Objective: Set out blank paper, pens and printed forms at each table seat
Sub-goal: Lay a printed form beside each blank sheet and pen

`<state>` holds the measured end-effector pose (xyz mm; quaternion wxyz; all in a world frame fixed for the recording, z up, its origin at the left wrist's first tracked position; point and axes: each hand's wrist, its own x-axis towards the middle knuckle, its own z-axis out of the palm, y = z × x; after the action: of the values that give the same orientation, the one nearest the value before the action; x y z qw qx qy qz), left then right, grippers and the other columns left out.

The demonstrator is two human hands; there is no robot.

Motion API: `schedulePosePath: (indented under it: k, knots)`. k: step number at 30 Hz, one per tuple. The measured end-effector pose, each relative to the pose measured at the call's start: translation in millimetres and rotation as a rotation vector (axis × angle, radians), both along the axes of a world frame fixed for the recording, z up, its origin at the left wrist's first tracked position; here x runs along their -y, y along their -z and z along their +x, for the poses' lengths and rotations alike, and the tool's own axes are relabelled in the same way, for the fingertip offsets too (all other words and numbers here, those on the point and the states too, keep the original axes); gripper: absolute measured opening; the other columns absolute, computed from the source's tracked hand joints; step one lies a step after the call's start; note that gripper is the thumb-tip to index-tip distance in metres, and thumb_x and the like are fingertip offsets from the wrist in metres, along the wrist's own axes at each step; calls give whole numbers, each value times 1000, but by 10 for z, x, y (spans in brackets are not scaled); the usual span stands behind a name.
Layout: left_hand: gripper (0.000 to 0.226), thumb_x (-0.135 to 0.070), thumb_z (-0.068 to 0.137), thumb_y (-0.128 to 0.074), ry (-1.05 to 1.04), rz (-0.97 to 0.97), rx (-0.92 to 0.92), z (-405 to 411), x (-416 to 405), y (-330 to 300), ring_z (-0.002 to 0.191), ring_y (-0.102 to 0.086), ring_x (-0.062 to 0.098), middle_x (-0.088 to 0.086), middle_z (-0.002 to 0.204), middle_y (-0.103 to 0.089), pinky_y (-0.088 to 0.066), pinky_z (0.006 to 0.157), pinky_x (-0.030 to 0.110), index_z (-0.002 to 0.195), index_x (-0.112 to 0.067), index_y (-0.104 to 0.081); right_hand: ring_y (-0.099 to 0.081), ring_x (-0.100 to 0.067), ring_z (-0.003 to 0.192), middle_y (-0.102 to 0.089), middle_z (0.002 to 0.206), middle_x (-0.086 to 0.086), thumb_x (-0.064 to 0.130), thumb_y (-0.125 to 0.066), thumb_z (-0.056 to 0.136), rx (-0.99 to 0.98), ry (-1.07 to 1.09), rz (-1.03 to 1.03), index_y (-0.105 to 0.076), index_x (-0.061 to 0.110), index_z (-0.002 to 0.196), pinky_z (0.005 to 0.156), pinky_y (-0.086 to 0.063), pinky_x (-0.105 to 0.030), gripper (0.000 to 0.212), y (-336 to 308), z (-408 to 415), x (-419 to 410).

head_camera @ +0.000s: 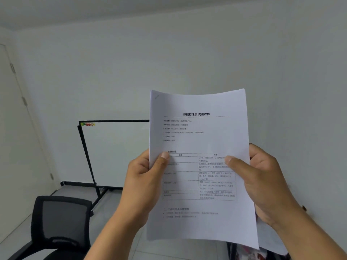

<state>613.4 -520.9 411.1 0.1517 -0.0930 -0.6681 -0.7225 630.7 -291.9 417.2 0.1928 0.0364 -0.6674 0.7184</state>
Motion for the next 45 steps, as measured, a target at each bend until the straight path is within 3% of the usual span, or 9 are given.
schedulePosePath:
  k: [9, 13, 19, 23, 28, 32, 39, 45]
  knots:
    - [27, -20, 112, -59, -58, -15, 17, -1327, 270, 47, 84, -80, 14, 0, 99, -85, -62, 68, 26, 98, -21, -82, -83, -22, 99, -85, 108, -1, 4, -66, 104, -3, -59, 11, -76, 15, 115, 85, -62, -44, 19, 28, -1447, 265]
    - [24, -21, 112, -60, -130, -8, 35, -1994, 333, 169, 86, -80, 17, 2, 100, -86, -64, 71, 30, 102, -20, -82, -82, -24, 100, -85, 108, -1, 4, -66, 104, 2, -133, -5, -76, 13, 115, 87, -62, -46, 18, 162, -2279, 337]
    - [24, -22, 112, -60, -280, 38, 58, -2955, 445, 156, 89, -81, 19, 2, 102, -86, -65, 79, 39, 104, -23, -83, -83, -20, 93, -85, 105, 1, 6, -67, 104, -8, -264, 27, -78, 18, 113, 78, -62, -40, 19, 120, -3547, 497]
    - [25, -24, 112, -60, -388, 65, 61, -3483, 645, 164, 97, -81, 26, 3, 105, -85, -65, 89, 47, 104, -24, -84, -83, -24, 93, -85, 103, 0, 7, -68, 104, -9, -374, 71, -79, 19, 110, 84, -63, -47, 17, 42, -4334, 778]
    - [26, -23, 113, -58, -506, 76, 78, -3969, 1055, 220, 96, -82, 22, 1, 105, -86, -64, 84, 40, 107, -24, -83, -83, -25, 91, -85, 102, -2, 7, -68, 103, 16, -489, 85, -79, 17, 108, 85, -63, -50, 16, 107, -5084, 1294]
    - [29, -23, 112, -59, -595, 97, 77, -4413, 1506, 320, 92, -81, 20, 1, 104, -86, -65, 85, 43, 100, -29, -85, -83, -27, 91, -85, 101, -3, 7, -68, 103, 35, -564, 95, -79, 16, 107, 87, -64, -55, 15, 167, -5697, 1847]
    - [23, -21, 111, -61, -673, 144, 45, -5409, 2525, 273, 83, -80, 16, 4, 99, -86, -61, 68, 28, 103, -14, -82, -83, -27, 95, -85, 105, -2, 7, -66, 104, 29, -651, 109, -79, 18, 111, 88, -64, -53, 18, 65, -6791, 2928]
    - [23, -20, 110, -62, -710, 111, 12, -6039, 3096, 84, 78, -77, 12, 3, 97, -85, -60, 65, 23, 101, -15, -83, -83, -22, 94, -85, 105, 0, 4, -64, 105, 14, -711, 66, -78, 18, 113, 82, -61, -44, 22, -87, -7473, 3540]
